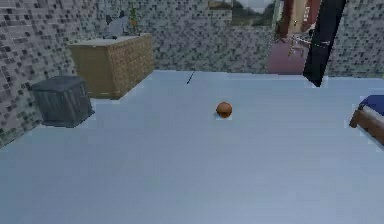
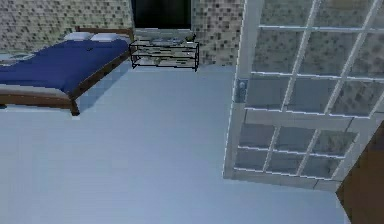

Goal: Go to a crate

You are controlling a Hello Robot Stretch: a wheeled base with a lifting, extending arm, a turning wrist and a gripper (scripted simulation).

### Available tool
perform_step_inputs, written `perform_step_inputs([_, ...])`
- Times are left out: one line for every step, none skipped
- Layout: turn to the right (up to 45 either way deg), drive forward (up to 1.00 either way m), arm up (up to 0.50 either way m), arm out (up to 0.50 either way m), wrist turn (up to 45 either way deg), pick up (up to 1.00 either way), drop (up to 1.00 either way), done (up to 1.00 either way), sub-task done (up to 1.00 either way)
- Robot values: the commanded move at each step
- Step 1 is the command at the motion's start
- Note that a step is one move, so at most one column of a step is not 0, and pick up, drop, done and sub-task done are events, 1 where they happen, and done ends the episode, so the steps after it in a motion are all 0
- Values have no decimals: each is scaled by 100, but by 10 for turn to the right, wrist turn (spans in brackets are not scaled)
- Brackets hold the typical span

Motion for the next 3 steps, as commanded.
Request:
perform_step_inputs([-270, 0, 0, 0, 0, 0, 0, 0, 0])
perform_step_inputs([0, 100, 0, 0, 0, 0, 0, 0, 0])
perform_step_inputs([-30, 0, 0, 0, 0, 0, 0, 0, 0])
